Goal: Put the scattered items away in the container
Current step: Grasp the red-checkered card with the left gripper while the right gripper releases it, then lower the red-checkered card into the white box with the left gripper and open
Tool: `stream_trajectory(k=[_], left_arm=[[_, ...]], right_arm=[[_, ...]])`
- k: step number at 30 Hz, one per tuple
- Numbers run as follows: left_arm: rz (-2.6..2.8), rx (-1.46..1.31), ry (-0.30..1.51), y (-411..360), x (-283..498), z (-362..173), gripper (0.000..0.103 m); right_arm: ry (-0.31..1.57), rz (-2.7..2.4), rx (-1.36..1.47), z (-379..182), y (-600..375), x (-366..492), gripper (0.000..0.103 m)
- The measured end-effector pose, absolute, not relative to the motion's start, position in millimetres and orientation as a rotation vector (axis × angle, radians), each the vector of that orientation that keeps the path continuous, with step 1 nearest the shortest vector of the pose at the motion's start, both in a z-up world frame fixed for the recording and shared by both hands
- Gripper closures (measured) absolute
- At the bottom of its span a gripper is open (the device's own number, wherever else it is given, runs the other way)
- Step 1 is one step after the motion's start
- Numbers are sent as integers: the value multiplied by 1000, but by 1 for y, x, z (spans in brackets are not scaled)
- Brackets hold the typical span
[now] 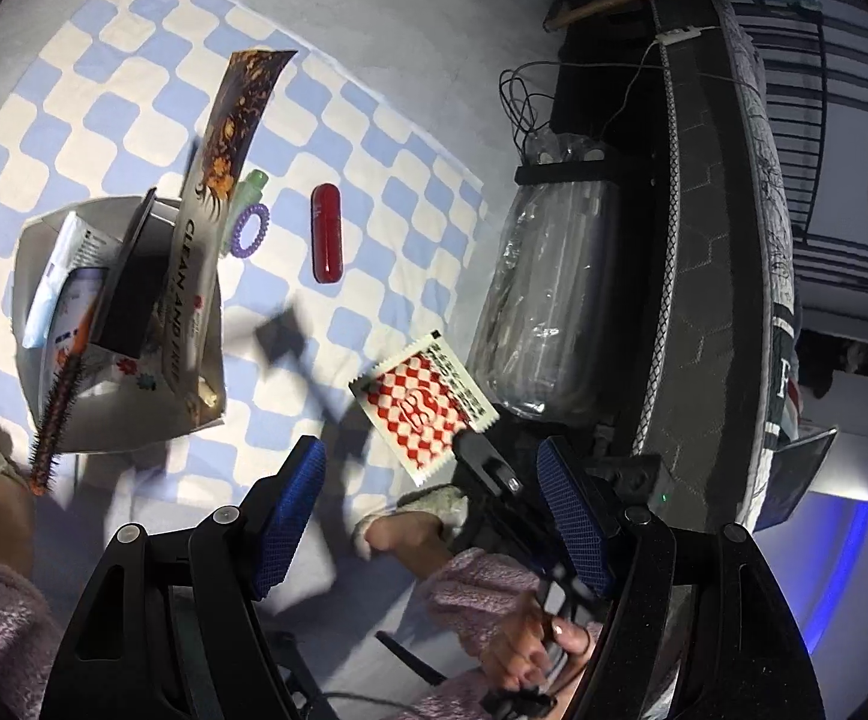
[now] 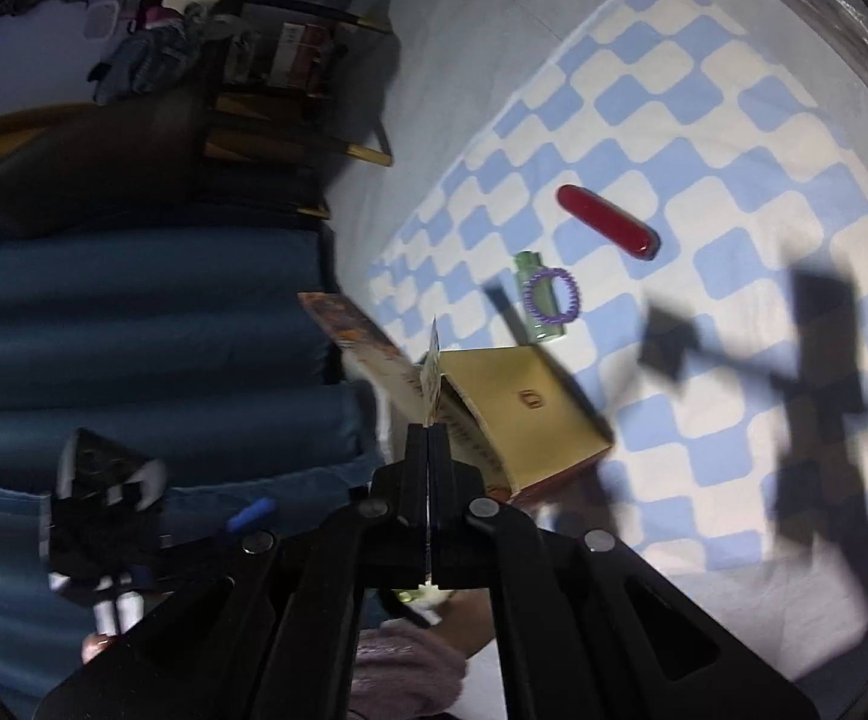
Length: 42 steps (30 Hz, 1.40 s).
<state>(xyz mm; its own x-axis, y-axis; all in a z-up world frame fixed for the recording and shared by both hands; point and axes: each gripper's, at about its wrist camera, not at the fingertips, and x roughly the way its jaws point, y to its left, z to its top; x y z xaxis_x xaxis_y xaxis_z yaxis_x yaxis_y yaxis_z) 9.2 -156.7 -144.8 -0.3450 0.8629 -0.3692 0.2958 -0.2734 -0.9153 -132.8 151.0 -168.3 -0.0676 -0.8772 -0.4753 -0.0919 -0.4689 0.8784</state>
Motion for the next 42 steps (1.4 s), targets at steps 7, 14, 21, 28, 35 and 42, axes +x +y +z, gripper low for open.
stream_trajectory(k=[7,14,21,28,35,42], left_arm=[[1569,-1360,-1632,-141,10,-161,31],[1616,-1301,-1701,-147,27,-165,97],[1748,-1256,-1573,-153,33,-148,102],[2089,-1515,-1135,-169,29,-133,102],[2077,-1785,-877,-156,30,-164,102],[1881,-2007,-932,-140,12,-203,98]], right_arm=[[-1238,-1437,1416,-135,154,-107,102],[-1294,-1335,1431,-145,129,-101,102],[-1284,-1325,1523,-147,128,-98,80],[-1234,-1327,1729,-170,134,-103,57],[-1240,-1406,1859,-190,155,-102,57],[-1232,-1373,1896,-199,152,-98,57]])
